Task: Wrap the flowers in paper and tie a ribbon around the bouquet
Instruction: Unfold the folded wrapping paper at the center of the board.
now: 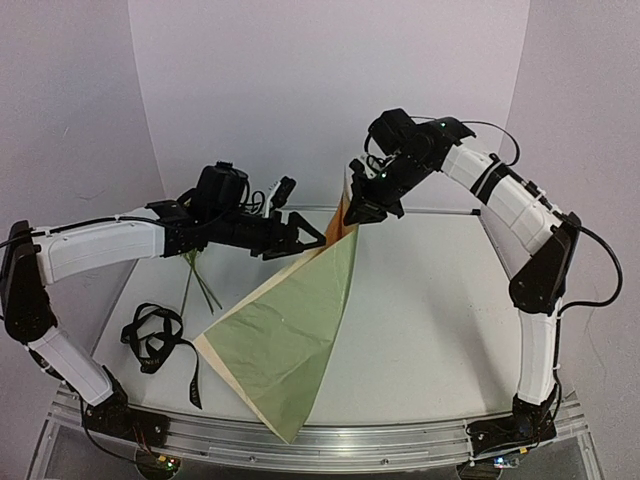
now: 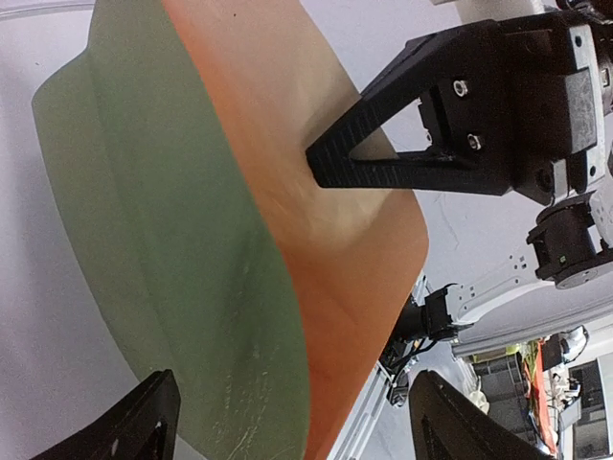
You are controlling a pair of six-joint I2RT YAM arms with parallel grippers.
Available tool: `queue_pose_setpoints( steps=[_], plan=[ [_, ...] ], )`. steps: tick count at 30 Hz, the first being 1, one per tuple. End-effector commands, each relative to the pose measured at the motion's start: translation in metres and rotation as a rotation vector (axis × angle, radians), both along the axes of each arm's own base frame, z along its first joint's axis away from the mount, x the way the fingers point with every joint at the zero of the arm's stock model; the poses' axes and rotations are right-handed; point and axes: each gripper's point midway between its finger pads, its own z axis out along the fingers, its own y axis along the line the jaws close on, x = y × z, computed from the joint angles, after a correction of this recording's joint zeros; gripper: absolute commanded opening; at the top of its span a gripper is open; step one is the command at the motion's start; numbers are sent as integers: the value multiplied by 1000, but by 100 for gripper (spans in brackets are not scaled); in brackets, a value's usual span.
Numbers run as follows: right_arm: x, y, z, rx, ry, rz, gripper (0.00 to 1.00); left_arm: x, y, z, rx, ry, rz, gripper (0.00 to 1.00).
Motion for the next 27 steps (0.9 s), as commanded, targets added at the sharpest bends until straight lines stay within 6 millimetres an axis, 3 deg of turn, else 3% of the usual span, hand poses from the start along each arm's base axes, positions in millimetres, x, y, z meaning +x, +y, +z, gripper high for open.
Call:
queue_pose_setpoints(
  steps=[1, 4, 6, 12, 15, 17, 24, 27],
  plan=[
    [-7, -6, 25, 1, -77, 22, 0, 0, -10, -2, -39, 12, -42, 89],
    [-7, -7, 26, -6, -91, 28, 0, 8, -8, -12, 7, 17, -7, 87],
    [-7, -8, 26, -14, -94, 33, 0, 14, -4, -23, 54, 21, 32, 80],
    [-13, -23, 10, -69, -80, 71, 0, 38, 25, -59, 149, 78, 178, 26],
    [-12, -43, -10, -110, -36, 66, 0, 50, 45, -72, 163, 108, 261, 7],
    [-7, -61, -27, -130, -2, 48, 0, 57, 54, -79, 171, 117, 303, 1],
    [3, -125, -95, -194, 117, -108, 0, 92, 96, -110, 285, 143, 490, 0],
    [-11, -154, -128, -237, 182, -169, 0, 106, 112, -118, 305, 152, 532, 0]
  ],
)
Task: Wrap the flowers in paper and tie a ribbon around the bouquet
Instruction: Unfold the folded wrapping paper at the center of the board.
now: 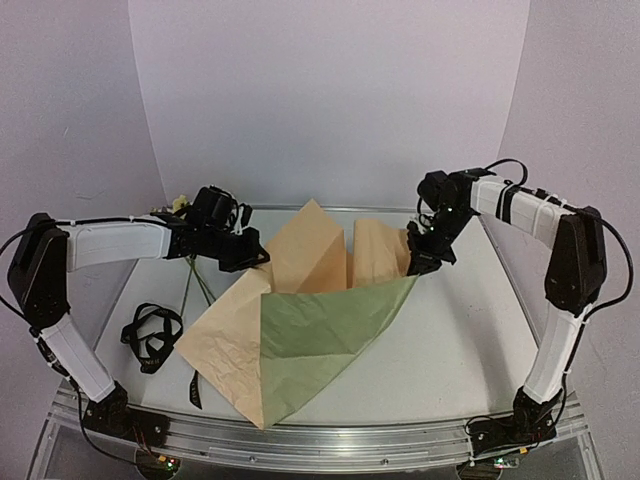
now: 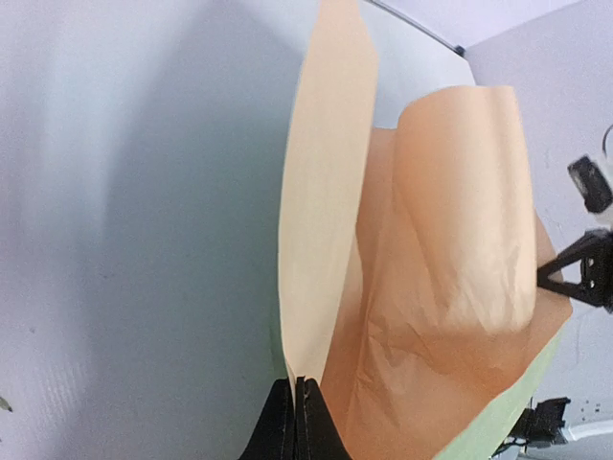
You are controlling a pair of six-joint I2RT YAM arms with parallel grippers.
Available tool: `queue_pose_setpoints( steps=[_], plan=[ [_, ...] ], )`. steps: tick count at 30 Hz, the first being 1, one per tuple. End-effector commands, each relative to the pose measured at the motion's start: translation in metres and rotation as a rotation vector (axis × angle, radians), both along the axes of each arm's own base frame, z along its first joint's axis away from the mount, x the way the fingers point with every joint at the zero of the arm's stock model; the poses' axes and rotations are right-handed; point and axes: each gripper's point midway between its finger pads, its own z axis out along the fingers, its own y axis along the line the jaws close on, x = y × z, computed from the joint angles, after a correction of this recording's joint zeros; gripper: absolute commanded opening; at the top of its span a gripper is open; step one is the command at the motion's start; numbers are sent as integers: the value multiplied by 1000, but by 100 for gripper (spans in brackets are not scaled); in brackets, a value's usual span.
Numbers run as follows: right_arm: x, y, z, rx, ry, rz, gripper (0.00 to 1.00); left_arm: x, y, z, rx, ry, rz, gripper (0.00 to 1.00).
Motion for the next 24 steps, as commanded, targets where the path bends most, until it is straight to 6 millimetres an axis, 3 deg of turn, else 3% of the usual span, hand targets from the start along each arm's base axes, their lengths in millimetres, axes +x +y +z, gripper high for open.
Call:
queue_pose_setpoints(
  steps=[1, 6, 12, 15, 17, 20, 24],
  plan=[
    [-10, -35, -17, -36, -31, -77, 0, 30, 29, -12, 63, -10, 107, 0],
    [-36, -54, -48, -55, -12, -155, 4, 49, 23, -18, 123, -69, 42, 0],
    [-71, -68, -96, -13, -5, -346, 6, 97, -4, -20, 155, -163, -69, 0],
    [-89, -84, -120, -74, -29, -419, 13, 125, -21, -28, 156, -178, -112, 0],
    [-98, -91, -131, -99, -41, -449, 17, 137, -29, -46, 159, -149, -135, 0],
    [-107, -104, -136, -144, -62, -479, 27, 152, -38, -65, 157, -133, -152, 0],
    [-115, -117, -119, -177, -113, -435, 48, 160, -43, -80, 136, -116, -180, 0]
  ],
)
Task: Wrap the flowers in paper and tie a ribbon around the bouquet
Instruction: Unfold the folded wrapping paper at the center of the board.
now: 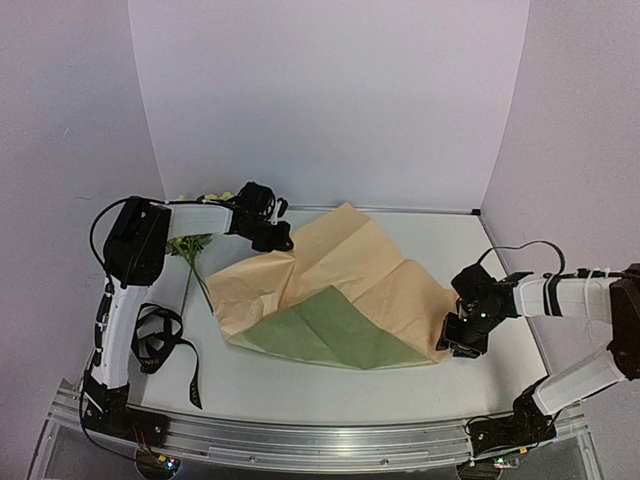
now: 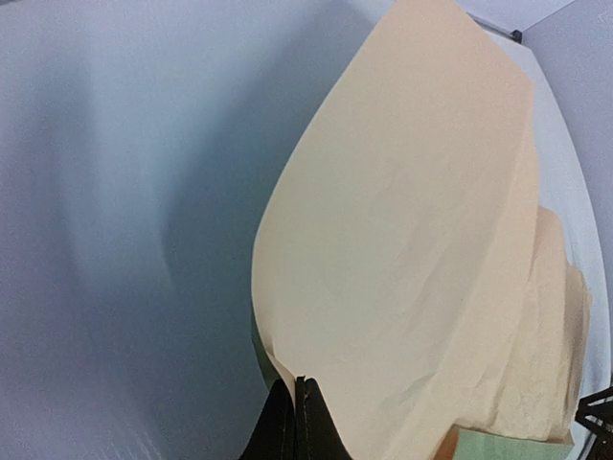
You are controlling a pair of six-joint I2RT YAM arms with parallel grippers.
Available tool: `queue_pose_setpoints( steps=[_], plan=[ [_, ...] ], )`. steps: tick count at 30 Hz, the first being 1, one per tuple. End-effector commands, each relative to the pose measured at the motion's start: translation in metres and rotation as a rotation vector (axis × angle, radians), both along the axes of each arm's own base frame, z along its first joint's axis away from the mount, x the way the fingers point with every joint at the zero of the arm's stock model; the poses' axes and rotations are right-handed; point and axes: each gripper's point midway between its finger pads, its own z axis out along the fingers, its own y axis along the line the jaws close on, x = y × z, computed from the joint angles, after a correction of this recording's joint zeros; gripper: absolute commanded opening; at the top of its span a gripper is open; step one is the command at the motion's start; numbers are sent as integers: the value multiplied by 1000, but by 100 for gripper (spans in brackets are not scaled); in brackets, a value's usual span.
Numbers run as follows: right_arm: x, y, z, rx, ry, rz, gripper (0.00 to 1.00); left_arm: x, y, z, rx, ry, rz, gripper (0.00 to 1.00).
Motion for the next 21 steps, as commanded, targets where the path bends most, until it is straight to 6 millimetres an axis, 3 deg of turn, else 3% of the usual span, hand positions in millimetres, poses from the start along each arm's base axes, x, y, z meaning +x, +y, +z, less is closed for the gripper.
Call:
queue_pose_setpoints(
  steps=[1, 6, 9, 12, 17, 19, 21],
  plan=[
    [8, -14, 26, -52, -107, 3, 50, 6, -8, -5, -24, 10, -69, 0],
    [19, 22, 82, 98, -157, 188, 71, 3, -12, -10, -41, 10, -99, 0],
    [30, 50, 104, 199, -139, 280, 77, 5, -10, -9, -28, 2, -101, 8],
    [44, 74, 109, 286, -86, 324, 79, 10, -6, -3, 4, -15, -83, 38],
    [67, 92, 110, 345, -59, 354, 81, 16, 10, 39, 58, -92, -22, 73],
    [76, 96, 109, 378, -37, 344, 82, 14, 21, 58, 85, -122, 21, 83],
    [83, 102, 107, 411, -15, 341, 82, 8, 33, 69, 106, -127, 60, 86]
  ],
)
